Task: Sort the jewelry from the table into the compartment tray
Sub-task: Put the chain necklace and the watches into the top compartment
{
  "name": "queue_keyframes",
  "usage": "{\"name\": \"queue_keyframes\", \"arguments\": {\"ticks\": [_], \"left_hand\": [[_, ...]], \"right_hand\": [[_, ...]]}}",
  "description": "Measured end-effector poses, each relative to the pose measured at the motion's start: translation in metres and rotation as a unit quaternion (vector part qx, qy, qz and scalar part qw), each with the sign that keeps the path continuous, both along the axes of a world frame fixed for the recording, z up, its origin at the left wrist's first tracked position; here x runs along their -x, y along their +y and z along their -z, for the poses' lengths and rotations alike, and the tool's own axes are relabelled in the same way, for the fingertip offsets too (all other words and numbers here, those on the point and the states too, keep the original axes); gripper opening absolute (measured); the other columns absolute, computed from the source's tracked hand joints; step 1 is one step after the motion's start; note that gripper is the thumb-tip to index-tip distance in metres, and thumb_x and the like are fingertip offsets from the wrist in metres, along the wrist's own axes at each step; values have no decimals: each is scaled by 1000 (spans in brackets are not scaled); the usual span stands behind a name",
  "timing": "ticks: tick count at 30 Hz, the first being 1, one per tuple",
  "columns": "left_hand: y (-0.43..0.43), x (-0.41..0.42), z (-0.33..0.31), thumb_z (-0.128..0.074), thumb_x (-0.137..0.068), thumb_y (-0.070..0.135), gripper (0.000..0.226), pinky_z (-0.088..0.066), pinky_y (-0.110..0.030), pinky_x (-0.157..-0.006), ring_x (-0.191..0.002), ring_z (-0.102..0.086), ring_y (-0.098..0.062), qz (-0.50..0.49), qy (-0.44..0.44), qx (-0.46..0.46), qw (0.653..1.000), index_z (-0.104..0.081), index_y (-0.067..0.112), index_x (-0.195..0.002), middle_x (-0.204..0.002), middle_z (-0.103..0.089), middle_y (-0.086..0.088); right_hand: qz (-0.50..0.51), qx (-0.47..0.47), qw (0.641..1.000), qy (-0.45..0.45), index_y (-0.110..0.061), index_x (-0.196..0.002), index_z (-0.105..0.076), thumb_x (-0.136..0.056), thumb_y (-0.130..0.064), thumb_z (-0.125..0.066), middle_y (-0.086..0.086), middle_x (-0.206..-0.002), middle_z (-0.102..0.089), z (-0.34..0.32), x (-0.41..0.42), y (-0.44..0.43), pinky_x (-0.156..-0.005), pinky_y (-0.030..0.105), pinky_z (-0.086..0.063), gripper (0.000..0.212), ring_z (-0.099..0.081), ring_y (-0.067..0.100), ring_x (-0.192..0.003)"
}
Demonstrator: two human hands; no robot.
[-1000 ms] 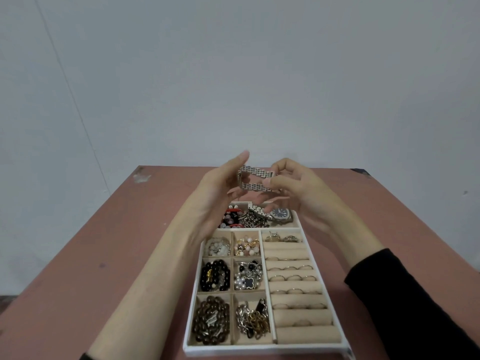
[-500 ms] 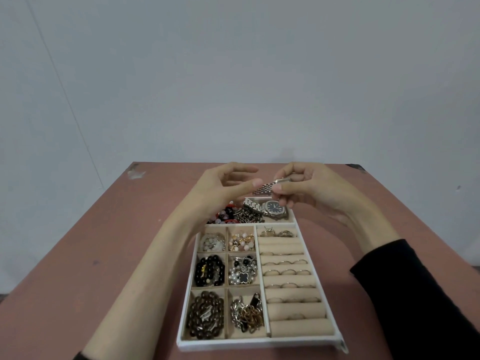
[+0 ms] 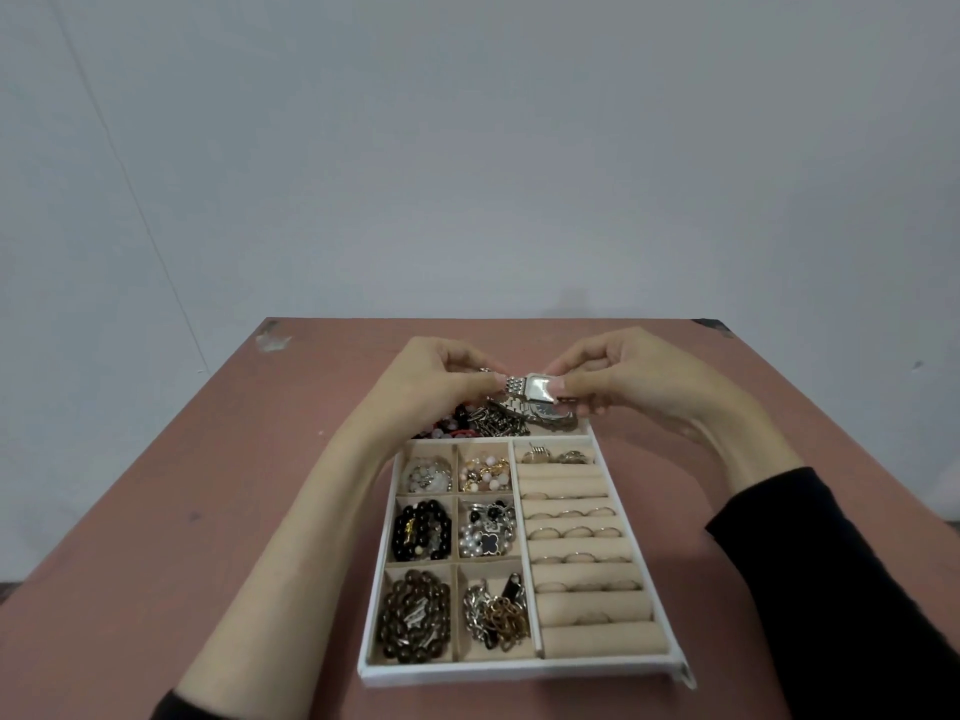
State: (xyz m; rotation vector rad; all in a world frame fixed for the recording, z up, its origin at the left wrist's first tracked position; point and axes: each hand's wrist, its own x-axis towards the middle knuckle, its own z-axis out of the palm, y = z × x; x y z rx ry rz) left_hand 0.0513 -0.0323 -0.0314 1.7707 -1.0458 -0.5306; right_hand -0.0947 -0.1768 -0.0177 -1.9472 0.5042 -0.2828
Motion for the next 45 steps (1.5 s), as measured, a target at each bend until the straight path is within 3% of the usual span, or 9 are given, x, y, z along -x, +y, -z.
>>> {"name": "queue_keyframes", "arguments": {"ticks": [4, 9, 18, 23, 29, 34, 38, 41, 45], "left_hand": [[-3, -1, 4, -73, -77, 27, 7, -41, -17, -53, -53, -51, -4, -2, -64, -54, 996, -75, 21, -81, -62, -62, 7], [-4, -1, 7, -74, -76, 25, 3, -37, -4, -47, -52, -50, 4, 6, -128, -72, 989, -74, 23, -79, -58, -59, 12], [-5, -4, 7, -74, -71, 27, 15, -44, -25, -71, -78, -54, -6, 39, -207, -97, 973, -68, 32, -84, -83, -62, 10], [-11, -14, -1, -57, -90, 22, 16, -43, -29, -91, -89, -56, -5, 10, -217, -76, 973, -67, 22, -103, -106, -66, 0], [-30, -31, -12, -52, -94, 26, 20, -40, -28, -91, -95, -56, -12, 108, -271, -242, 925, -70, 22, -87, -102, -68, 3], [-32, -32, -13, -57, -90, 26, 19, -40, -25, -83, -89, -57, -9, 129, -288, -237, 919, -72, 16, -98, -102, -70, 4], [-27, -35, -5, -57, -90, 24, 17, -43, -28, -74, -79, -56, -12, 77, -315, -214, 921, -69, 22, -78, -77, -65, 8], [-15, -43, -2, -59, -88, 24, 14, -51, -34, -75, -83, -59, -18, 4, -322, -216, 922, -71, 24, -80, -84, -68, 1], [9, -48, 1, -62, -81, 20, 14, -52, -33, -72, -86, -62, -24, -99, -301, -224, 922, -74, 18, -88, -90, -71, -7]], "right_hand": [[1, 88, 994, 62, -13, -89, -72, -80, -17, -72, -1, -64, -70, 2, 0, 3, -62, 18, -36, 10, -56, -1, -56], [-4, 167, 982, 89, -18, -84, -75, -79, -18, -73, -8, -68, -70, 6, -3, 1, -79, 25, -47, 5, -61, 3, -68], [1, 209, 971, 114, -14, -79, -68, -73, -8, -75, -3, -61, -57, 8, -4, 1, -52, 14, -40, 11, -50, 5, -53], [75, 136, 988, 11, -10, -86, -68, -80, -10, -68, 1, -67, -56, 7, 5, 0, -48, 8, -38, 5, -48, 2, -51], [122, 100, 987, -40, -8, -85, -66, -86, -12, -63, 8, -71, -58, 9, 11, 5, -42, 7, -35, 5, -45, -4, -42], [122, 111, 986, -36, -14, -82, -67, -86, -17, -64, 10, -74, -64, 11, 17, 3, -43, 8, -36, 6, -51, 8, -55], [142, 105, 983, -39, -12, -81, -67, -87, -18, -63, 10, -75, -64, 12, 26, 2, -43, 8, -36, 9, -50, 5, -51], [177, 51, 981, -62, -4, -86, -66, -88, -19, -62, 9, -77, -57, 17, 35, 1, -43, 8, -37, 16, -48, 9, -57], [237, 14, 966, -99, -18, -96, -62, -91, -30, -57, -1, -92, -57, 26, 43, 2, -60, 12, -43, 13, -56, 12, -81]]}}
